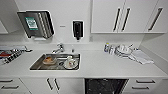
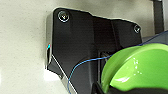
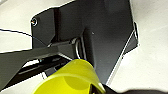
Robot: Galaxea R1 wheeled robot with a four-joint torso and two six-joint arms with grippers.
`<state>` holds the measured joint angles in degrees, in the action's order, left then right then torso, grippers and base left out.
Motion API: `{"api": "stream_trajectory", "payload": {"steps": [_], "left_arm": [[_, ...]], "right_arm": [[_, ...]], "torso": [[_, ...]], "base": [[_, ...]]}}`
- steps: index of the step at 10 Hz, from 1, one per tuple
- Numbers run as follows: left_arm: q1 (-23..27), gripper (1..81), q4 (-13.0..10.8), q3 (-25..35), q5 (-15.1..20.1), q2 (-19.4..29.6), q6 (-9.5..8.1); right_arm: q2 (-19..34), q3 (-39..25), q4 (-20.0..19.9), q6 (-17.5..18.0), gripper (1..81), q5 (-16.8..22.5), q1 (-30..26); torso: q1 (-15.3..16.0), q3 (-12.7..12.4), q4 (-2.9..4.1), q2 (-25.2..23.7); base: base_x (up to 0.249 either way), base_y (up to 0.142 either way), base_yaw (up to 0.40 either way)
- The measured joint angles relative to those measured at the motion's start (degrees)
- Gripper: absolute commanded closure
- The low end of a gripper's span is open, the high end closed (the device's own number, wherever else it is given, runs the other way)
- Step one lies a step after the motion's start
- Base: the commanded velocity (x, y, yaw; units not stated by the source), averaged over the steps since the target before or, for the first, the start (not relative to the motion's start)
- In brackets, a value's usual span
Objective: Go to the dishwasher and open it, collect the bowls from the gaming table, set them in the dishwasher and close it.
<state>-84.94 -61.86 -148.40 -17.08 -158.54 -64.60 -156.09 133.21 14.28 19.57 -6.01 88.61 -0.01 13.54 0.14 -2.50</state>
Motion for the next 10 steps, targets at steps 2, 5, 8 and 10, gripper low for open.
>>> {"api": "stream_trajectory", "payload": {"steps": [2, 5, 8, 10], "left_arm": [[2.0, 81.1, 0.0, 0.1, -2.7, 1.4, -3.32], [5.5, 81.1, -0.1, 1.3, -3.7, 3.0, -4.86], [9.6, 81.1, -0.2, 6.1, -6.0, 9.1, -6.81], [12.5, 81.1, -1.3, 11.6, -7.1, 13.6, -8.85]], "right_arm": [[0.0, 0.0, 0.0, 0.0, 81.1, 0.0, -0.5], [0.0, 0.3, 0.0, 0.0, 81.1, -0.4, -1.1], [-0.1, 0.3, 0.0, 0.0, 81.1, -0.4, -1.1], [-0.1, 0.3, 0.0, 0.0, 81.1, -0.7, -1.0]], "torso": [[0.0, 4.0, 0.0, 0.0], [0.1, 6.7, 0.0, 0.1], [0.1, 6.6, 0.0, 0.1], [0.1, 6.6, 0.0, 0.1]], "base": [[0.0, 0.0, 0.0], [0.0, 0.0, 0.0], [0.0, 0.0, 0.0], [0.0, 0.0, 0.0]]}}
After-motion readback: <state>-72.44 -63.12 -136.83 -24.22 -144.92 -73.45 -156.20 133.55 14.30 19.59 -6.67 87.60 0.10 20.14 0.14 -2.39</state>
